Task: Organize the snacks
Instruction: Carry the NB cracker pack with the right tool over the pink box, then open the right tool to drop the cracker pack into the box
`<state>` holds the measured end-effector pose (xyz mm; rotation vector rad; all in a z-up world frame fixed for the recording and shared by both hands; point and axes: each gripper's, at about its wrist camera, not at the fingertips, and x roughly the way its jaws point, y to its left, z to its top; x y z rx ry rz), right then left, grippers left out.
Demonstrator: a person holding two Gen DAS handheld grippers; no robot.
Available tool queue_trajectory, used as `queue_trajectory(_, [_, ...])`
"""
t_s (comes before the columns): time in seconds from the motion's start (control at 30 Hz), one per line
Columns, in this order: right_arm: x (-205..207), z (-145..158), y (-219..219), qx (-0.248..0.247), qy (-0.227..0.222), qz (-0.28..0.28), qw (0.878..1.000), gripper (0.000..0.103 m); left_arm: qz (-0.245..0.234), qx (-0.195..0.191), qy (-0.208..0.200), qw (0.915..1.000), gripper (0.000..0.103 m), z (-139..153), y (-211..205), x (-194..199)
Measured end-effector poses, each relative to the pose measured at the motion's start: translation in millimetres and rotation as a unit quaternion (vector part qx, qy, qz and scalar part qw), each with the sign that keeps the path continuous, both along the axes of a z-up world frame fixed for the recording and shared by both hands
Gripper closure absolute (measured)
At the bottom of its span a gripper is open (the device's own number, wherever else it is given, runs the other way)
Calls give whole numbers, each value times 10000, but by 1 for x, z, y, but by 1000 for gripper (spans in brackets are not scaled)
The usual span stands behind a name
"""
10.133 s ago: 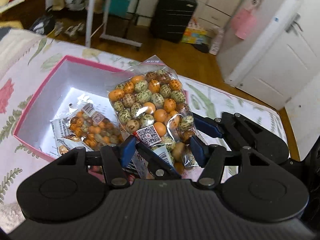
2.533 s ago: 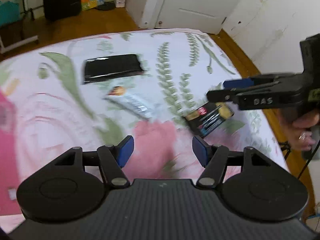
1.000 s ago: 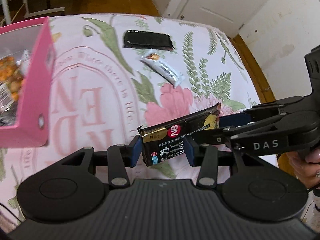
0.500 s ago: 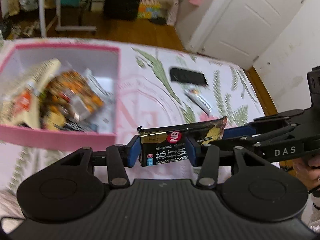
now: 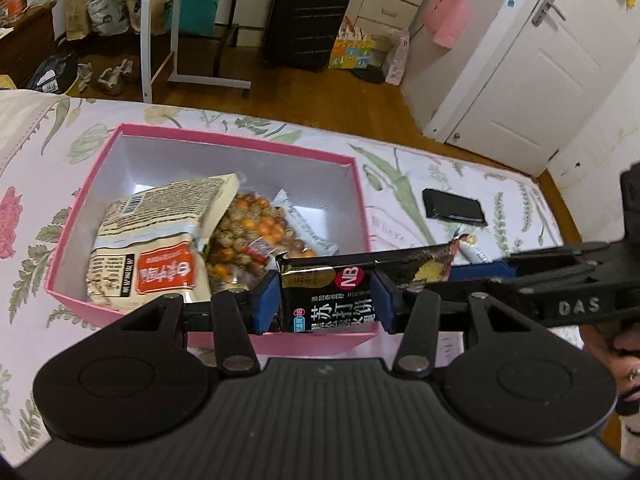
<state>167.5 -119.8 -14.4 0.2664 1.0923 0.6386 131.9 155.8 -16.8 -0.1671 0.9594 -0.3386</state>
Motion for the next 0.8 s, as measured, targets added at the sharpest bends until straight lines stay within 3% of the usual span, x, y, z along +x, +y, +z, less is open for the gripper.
queue_trajectory(0.2, [12,-19,17,69,60,103,9999,59,191,516,-112,9984,56,-16,0,7])
queue_trajectory(0.4, [5,-30,12,-174,-493,407,9978,58,240,1068,-263,9936,54,-29,-5,6])
queue_trajectory(0.53, [-2,-22,-6,-200,-627,462,9968,58,180,979,-208,9948,54,-31,-3,6])
queue_trajectory(0.8, [-19,2,-69,-869,-1049,9,9907,52,-271,754,-294,9964,54,-8,-25,6])
